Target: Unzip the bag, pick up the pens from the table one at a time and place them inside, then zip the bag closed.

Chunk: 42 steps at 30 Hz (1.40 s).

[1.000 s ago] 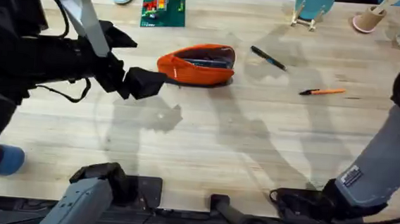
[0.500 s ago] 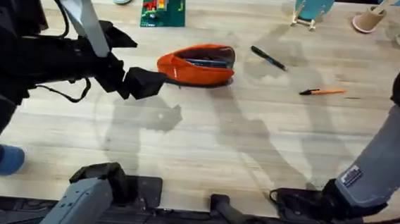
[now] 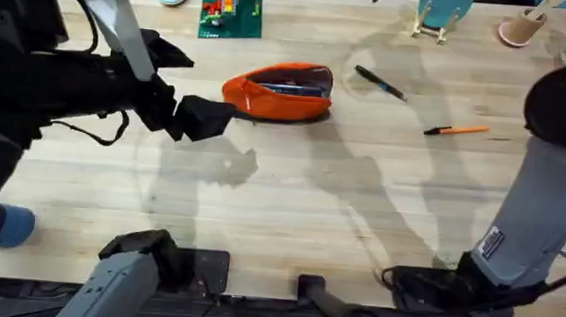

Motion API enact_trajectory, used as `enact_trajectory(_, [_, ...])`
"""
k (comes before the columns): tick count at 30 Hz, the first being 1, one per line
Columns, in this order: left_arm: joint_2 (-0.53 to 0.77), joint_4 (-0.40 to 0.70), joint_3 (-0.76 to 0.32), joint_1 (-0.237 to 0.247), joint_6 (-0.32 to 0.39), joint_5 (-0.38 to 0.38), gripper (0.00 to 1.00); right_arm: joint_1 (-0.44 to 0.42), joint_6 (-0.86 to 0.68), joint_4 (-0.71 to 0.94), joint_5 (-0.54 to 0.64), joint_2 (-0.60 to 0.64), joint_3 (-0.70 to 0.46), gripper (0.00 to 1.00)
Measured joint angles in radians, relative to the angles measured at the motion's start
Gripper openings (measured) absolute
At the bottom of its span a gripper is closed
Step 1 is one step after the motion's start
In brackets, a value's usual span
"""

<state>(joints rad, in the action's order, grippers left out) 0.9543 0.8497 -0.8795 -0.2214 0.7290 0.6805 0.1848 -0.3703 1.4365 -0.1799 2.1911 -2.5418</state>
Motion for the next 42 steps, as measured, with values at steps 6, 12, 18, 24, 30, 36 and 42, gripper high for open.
enact_trajectory(6, [0.000, 0.000, 0.000, 0.000, 0.000, 0.000, 0.993, -0.036, 0.027, -0.053, 0.009, 0.025, 0.057, 0.996])
enact_trajectory(12, [0.000, 0.000, 0.000, 0.000, 0.000, 0.000, 0.993, -0.057, 0.031, -0.169, 0.015, 0.025, 0.213, 0.996])
enact_trajectory(18, [0.000, 0.000, 0.000, 0.000, 0.000, 0.000, 0.993, -0.056, 0.031, -0.316, 0.023, 0.028, 0.379, 0.996])
enact_trajectory(24, [0.000, 0.000, 0.000, 0.000, 0.000, 0.000, 0.992, -0.056, 0.028, -0.406, 0.024, 0.030, 0.487, 0.996])
enact_trajectory(30, [0.000, 0.000, 0.000, 0.000, 0.000, 0.000, 0.993, -0.056, 0.006, -0.468, 0.024, 0.030, 0.587, 0.996])
enact_trajectory(36, [0.000, 0.000, 0.000, 0.000, 0.000, 0.000, 0.993, -0.056, -0.008, -0.530, 0.027, 0.030, 0.672, 0.996])
enact_trajectory(42, [0.000, 0.000, 0.000, 0.000, 0.000, 0.000, 0.993, -0.056, -0.017, -0.561, 0.030, 0.030, 0.721, 0.996])
